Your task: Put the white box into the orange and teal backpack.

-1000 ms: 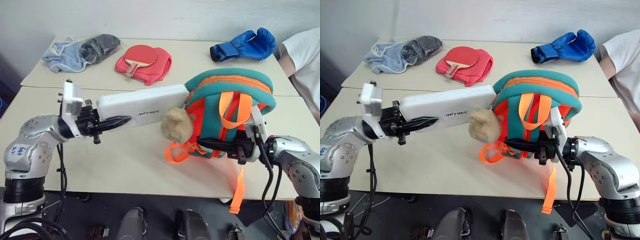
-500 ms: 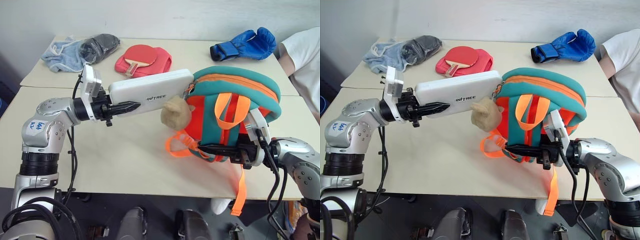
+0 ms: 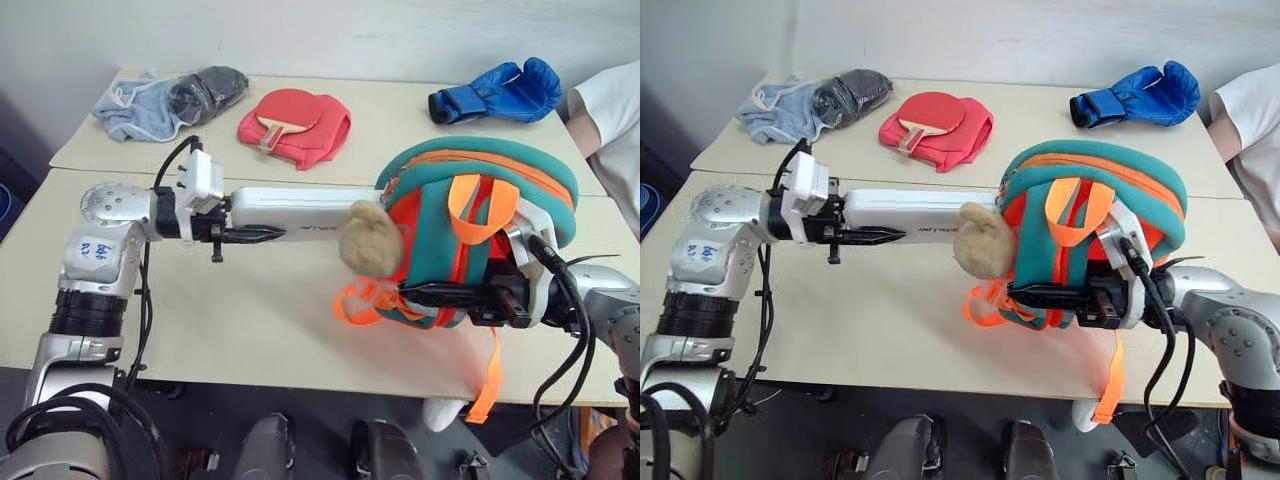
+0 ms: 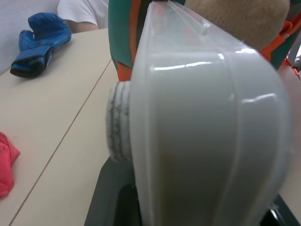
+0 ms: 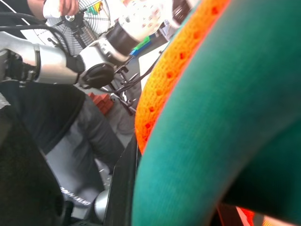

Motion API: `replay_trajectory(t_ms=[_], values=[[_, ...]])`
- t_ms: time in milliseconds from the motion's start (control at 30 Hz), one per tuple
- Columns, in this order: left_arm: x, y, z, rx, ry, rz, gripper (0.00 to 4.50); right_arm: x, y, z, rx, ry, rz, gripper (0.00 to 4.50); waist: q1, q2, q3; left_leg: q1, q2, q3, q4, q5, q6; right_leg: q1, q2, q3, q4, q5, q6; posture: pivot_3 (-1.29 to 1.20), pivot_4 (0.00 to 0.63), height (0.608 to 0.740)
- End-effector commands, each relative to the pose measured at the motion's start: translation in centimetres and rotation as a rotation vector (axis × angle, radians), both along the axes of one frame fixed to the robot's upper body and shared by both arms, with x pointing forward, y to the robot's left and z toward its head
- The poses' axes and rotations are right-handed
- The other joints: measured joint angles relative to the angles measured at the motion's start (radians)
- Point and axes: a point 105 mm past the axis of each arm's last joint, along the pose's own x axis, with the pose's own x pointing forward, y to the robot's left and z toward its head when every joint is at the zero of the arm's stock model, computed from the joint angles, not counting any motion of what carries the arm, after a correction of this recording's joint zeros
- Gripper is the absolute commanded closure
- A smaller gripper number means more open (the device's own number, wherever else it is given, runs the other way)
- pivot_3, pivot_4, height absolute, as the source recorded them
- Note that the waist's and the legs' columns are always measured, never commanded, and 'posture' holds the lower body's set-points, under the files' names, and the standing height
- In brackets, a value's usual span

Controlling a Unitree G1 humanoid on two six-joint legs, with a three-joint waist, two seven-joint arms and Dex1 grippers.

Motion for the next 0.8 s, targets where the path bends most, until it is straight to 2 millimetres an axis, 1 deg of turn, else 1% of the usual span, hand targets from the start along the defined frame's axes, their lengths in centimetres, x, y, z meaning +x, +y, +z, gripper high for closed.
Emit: replay_trajectory(t_ms=[33,133,300,467,567,667,733,800], values=[[0.2,-2.5,1.8,-0.027,-0.053,-0.085,3.23,-0.6,0.1,0.6,-0.009,0.005,0.042,4.49,-0.001,0.0,0.0,0.0,0.0,0.001,0.0,0.0,0.0,0.0,0.0,0.0,0.001,0.0,0.001,0.0,0.15,0.74],[0.8,-3.5,3.5,-0.112,-0.022,-0.093,3.23,-0.9,0.0,0.4,-0.022,0.028,0.057,4.49,-0.002,0.0,0.0,-0.002,-0.001,0.0,0.002,0.001,0.002,-0.001,0.001,-0.001,0.001,0.001,0.002,0.0,0.15,0.74],[1.3,-4.3,5.4,-0.168,-0.009,-0.129,3.23,-1.4,-0.4,0.2,-0.041,0.064,0.073,4.49,-0.004,0.0,0.0,-0.008,-0.001,0.0,0.004,0.002,0.003,-0.005,0.002,-0.003,0.003,0.002,0.003,0.0,0.15,0.74],[2.0,-4.5,6.3,-0.172,-0.018,-0.163,3.23,-2.0,-0.6,-0.1,-0.053,0.095,0.087,4.49,-0.003,0.0,0.0,-0.01,-0.002,-0.002,0.006,0.002,0.003,-0.005,0.002,-0.005,0.003,0.002,0.004,0.0,0.15,0.74],[1.9,-4.8,5.6,-0.117,0.01,-0.234,3.23,-2.1,-0.7,-0.2,-0.057,0.106,0.09,4.49,-0.004,0.0,0.0,-0.011,-0.002,-0.002,0.008,0.002,0.004,-0.005,0.002,-0.005,0.003,0.002,0.004,0.0,0.15,0.74],[2.0,-6.3,4.9,-0.114,0.034,-0.291,3.23,-2.2,-0.7,-0.3,-0.061,0.114,0.098,4.49,-0.004,-0.001,0.0,-0.011,-0.002,-0.002,0.008,0.001,0.004,-0.005,0.002,-0.005,0.003,0.002,0.004,0.0,0.15,0.74],[1.9,-7.8,3.7,-0.066,0.028,-0.347,3.23,-2.3,-0.7,-0.3,-0.064,0.118,0.104,4.49,0.0,-0.001,0.0,-0.011,-0.002,-0.002,0.008,0.001,0.005,-0.005,0.002,-0.005,0.003,0.002,0.004,0.0,0.15,0.74],[1.8,-9.2,2.0,0.024,0.008,-0.399,3.23,-2.4,-0.7,-0.4,-0.069,0.124,0.111,4.49,0.001,-0.001,0.0,-0.012,-0.002,-0.002,0.01,0.001,0.006,-0.005,0.002,-0.006,0.003,0.002,0.005,0.0,0.15,0.74]])
